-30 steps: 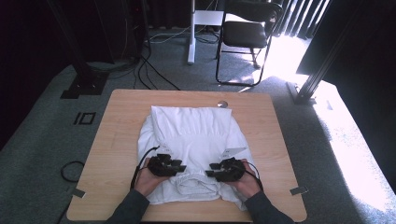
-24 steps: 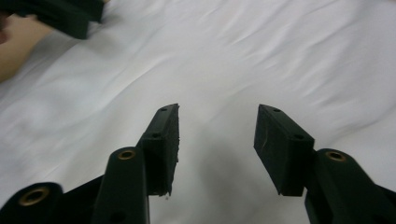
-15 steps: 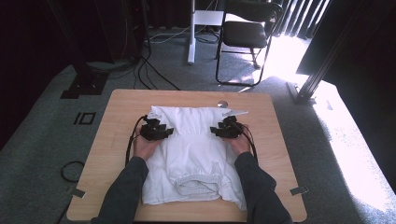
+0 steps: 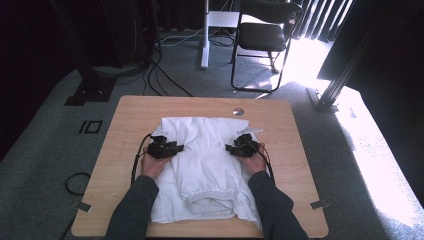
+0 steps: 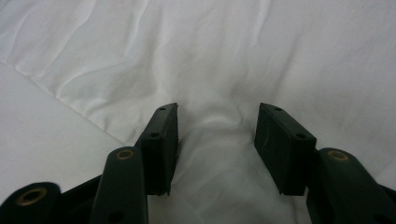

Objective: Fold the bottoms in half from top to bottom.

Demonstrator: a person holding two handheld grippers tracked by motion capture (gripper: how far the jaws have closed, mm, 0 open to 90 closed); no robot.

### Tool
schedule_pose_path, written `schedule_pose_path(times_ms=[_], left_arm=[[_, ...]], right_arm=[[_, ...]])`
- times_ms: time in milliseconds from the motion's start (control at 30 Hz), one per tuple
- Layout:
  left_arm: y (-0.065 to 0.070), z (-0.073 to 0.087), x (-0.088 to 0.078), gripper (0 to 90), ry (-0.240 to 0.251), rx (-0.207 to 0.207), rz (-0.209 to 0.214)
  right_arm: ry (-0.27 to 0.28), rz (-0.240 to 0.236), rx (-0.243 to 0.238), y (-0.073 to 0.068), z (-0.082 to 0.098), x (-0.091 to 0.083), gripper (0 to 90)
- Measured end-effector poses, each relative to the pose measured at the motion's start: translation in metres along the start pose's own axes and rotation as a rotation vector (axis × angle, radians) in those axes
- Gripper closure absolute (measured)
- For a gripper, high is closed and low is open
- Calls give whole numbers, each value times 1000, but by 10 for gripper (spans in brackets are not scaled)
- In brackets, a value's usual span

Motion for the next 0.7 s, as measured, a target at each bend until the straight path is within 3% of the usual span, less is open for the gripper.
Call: schedule_pose_path(times_ms=[233, 467, 533, 567, 633, 667, 700], left_arm=[[24, 25, -18, 562, -20, 17, 35], [38, 36, -28, 542, -49, 33, 57], [33, 24, -39, 512, -17, 45, 6], [24, 12, -46, 488, -2, 38, -42], [24, 12, -46, 475, -2, 38, -42], [10, -4, -51, 475, 16, 32, -103], [2, -11, -53, 445, 17, 19, -139]], right_arm=[[-24, -3, -40, -14, 19, -21, 489], [-61, -4, -54, -24, 34, -38, 491], [-82, -2, -53, -25, 34, -40, 496], [-89, -9, -50, -23, 33, -41, 496], [-86, -10, -41, -21, 31, -42, 496], [-86, -10, -41, -21, 31, -42, 496], [-47, -8, -30, -16, 26, -45, 501]])
Point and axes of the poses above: each handheld gripper's, and its own axes: x roughly forward along the jaws, z roughly out of its underside, y roughly to its right, the point moved 6 cm from there along x, roughly forward along the jaws, and after that the axes turned 9 degrees about z, right-handed, at the moved point
